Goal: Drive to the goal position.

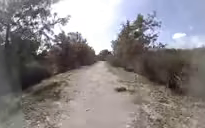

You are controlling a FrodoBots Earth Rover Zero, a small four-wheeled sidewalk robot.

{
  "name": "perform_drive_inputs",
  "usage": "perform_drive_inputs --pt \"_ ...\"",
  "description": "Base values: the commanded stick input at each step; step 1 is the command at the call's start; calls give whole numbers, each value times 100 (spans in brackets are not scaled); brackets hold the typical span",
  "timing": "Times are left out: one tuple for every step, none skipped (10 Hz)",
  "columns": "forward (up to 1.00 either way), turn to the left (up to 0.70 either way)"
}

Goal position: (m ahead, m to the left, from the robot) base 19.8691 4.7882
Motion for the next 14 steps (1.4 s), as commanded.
perform_drive_inputs --pt "85 0" --pt "85 0" --pt "85 0" --pt "85 0" --pt "85 0" --pt "85 0" --pt "85 0" --pt "85 0" --pt "85 0" --pt "85 0" --pt "85 0" --pt "85 0" --pt "85 0" --pt "85 0"
